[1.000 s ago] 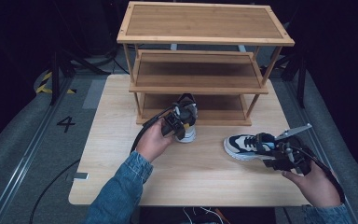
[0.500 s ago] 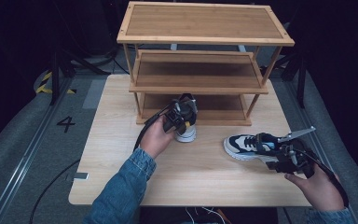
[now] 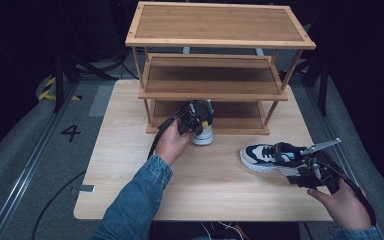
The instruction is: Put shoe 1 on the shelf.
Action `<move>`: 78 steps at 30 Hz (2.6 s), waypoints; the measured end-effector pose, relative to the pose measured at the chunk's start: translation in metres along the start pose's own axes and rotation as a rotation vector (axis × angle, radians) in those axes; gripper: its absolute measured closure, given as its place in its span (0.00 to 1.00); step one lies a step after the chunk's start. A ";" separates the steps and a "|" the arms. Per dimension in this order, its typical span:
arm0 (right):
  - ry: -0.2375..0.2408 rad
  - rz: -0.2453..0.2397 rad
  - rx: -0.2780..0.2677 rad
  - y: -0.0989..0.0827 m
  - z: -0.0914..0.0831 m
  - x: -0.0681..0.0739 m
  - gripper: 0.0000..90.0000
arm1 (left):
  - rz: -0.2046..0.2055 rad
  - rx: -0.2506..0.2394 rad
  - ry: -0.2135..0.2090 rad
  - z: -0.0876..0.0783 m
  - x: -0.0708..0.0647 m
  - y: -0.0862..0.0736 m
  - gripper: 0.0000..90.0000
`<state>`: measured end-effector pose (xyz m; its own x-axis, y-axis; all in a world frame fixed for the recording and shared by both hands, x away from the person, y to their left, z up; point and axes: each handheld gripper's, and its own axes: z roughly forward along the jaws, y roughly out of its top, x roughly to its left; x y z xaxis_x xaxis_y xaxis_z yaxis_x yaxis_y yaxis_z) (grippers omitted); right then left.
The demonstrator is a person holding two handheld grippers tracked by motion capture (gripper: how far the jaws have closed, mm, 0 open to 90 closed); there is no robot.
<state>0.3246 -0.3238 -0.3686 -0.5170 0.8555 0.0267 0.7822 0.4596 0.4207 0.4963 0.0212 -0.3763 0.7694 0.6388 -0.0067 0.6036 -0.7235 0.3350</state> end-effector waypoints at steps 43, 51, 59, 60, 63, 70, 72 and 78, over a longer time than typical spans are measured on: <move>0.010 0.019 -0.024 -0.005 -0.004 -0.008 0.52 | 0.074 -0.067 0.096 -0.022 -0.009 -0.016 0.69; -0.012 0.080 -0.044 0.005 -0.007 -0.019 0.54 | 0.043 -0.098 -0.013 -0.047 -0.009 -0.047 0.58; -0.038 0.096 -0.079 0.011 -0.014 -0.034 0.54 | -0.044 -0.131 0.045 -0.064 -0.002 -0.080 0.40; -0.037 0.097 -0.085 0.011 -0.014 -0.036 0.54 | -0.056 -0.129 0.056 -0.065 -0.001 -0.085 0.37; -0.040 0.107 -0.097 0.013 -0.016 -0.044 0.54 | -0.095 -0.127 0.069 -0.070 0.002 -0.097 0.35; -0.045 0.137 -0.130 0.018 -0.019 -0.058 0.54 | -0.172 -0.103 0.104 -0.073 0.011 -0.124 0.36; -0.047 0.143 -0.134 0.021 -0.018 -0.063 0.54 | -0.186 -0.097 0.107 -0.072 0.015 -0.133 0.36; -0.062 0.160 -0.142 0.023 -0.013 -0.073 0.53 | -0.271 -0.015 0.113 -0.060 0.033 -0.156 0.34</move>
<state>0.3763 -0.3784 -0.3494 -0.3642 0.9300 0.0493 0.7935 0.2821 0.5392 0.4153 0.1710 -0.3719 0.5520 0.8338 0.0064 0.7801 -0.5192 0.3492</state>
